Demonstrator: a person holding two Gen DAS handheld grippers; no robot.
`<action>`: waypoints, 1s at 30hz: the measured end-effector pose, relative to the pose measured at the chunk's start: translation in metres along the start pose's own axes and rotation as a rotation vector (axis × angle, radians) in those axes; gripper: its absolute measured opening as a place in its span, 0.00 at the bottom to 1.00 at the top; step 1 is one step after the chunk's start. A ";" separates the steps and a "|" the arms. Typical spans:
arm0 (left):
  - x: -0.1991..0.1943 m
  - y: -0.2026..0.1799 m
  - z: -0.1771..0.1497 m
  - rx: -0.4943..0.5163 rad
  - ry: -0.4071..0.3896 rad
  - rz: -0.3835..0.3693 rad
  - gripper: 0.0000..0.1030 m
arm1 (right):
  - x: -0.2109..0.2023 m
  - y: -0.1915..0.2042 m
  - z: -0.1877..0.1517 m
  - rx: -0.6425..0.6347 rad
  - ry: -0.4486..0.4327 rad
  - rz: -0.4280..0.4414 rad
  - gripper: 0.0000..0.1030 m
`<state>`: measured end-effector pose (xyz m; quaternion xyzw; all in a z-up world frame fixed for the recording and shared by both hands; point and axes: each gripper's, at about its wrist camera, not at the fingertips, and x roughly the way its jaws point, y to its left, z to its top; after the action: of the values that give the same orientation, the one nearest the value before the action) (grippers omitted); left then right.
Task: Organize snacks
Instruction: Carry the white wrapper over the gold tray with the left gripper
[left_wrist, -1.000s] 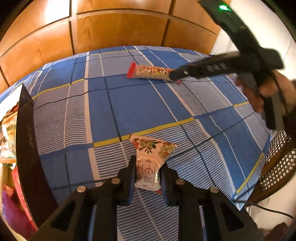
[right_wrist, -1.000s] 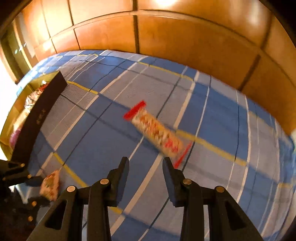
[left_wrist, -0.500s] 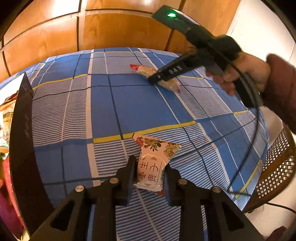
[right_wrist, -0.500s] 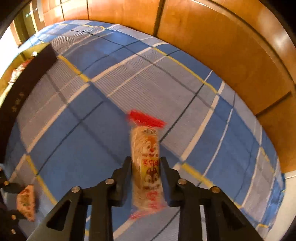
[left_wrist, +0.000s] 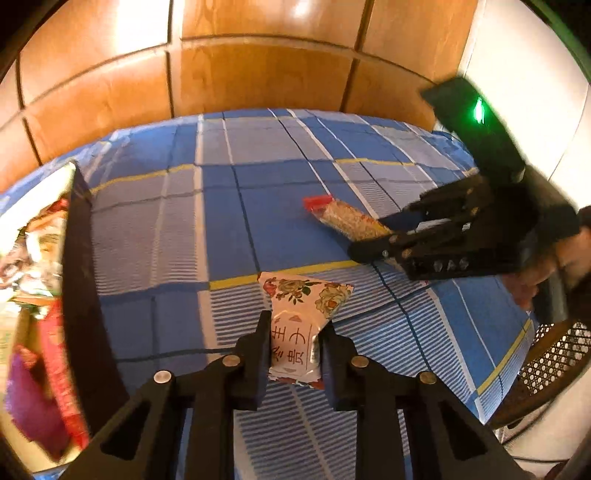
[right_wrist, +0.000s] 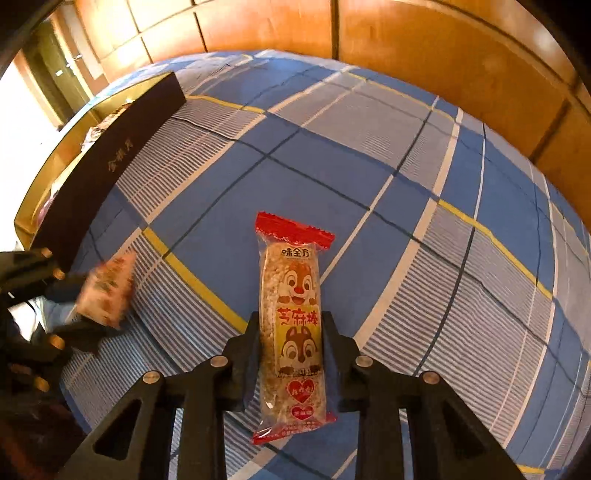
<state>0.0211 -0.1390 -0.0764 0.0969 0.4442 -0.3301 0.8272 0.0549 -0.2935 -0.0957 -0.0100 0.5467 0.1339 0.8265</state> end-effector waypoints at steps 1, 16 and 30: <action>-0.006 0.002 0.001 -0.005 -0.011 0.013 0.23 | -0.001 -0.001 -0.003 -0.016 -0.014 -0.008 0.29; -0.090 0.047 0.002 -0.159 -0.141 0.152 0.23 | -0.003 0.016 -0.004 -0.089 -0.077 -0.059 0.29; -0.102 0.098 -0.022 -0.290 -0.124 0.247 0.23 | -0.018 0.020 -0.017 -0.075 -0.104 -0.036 0.29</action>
<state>0.0293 -0.0073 -0.0207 0.0098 0.4200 -0.1640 0.8926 0.0285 -0.2805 -0.0841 -0.0437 0.4975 0.1396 0.8550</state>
